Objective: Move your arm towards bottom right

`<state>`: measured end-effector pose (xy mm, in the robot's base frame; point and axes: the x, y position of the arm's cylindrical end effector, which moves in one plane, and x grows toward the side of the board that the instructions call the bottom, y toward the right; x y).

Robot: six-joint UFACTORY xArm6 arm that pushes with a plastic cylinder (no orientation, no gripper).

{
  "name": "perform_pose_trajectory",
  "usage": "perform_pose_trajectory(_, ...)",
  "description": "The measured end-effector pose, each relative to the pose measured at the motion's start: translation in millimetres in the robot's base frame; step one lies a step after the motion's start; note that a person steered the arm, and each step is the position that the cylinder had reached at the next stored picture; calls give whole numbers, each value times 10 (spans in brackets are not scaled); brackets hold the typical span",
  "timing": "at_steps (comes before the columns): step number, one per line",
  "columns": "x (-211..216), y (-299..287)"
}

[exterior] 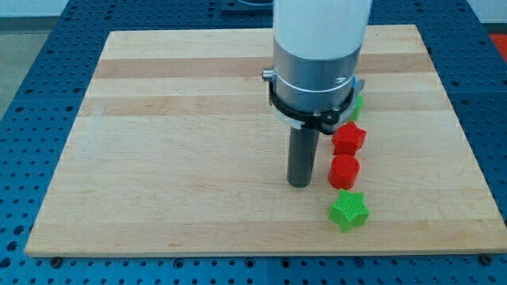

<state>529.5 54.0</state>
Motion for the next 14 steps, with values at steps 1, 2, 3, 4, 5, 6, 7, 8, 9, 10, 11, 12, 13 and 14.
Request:
perform_pose_trajectory(1,0,339)
perform_pose_trajectory(2,-16,268)
perform_pose_trajectory(3,-48,-389)
perform_pose_trajectory(4,-58,-490)
perform_pose_trajectory(5,-254,-653)
perform_pose_trajectory(6,-668,-1391)
perform_pose_trajectory(7,-1324,-1456)
perform_pose_trajectory(8,-2319,-1076)
perform_pose_trajectory(9,-2574,-766)
perform_pose_trajectory(10,-2575,-666)
perform_pose_trajectory(11,-2594,-548)
perform_pose_trajectory(12,-2599,-557)
perform_pose_trajectory(13,-2261,-785)
perform_pose_trajectory(14,-1111,-818)
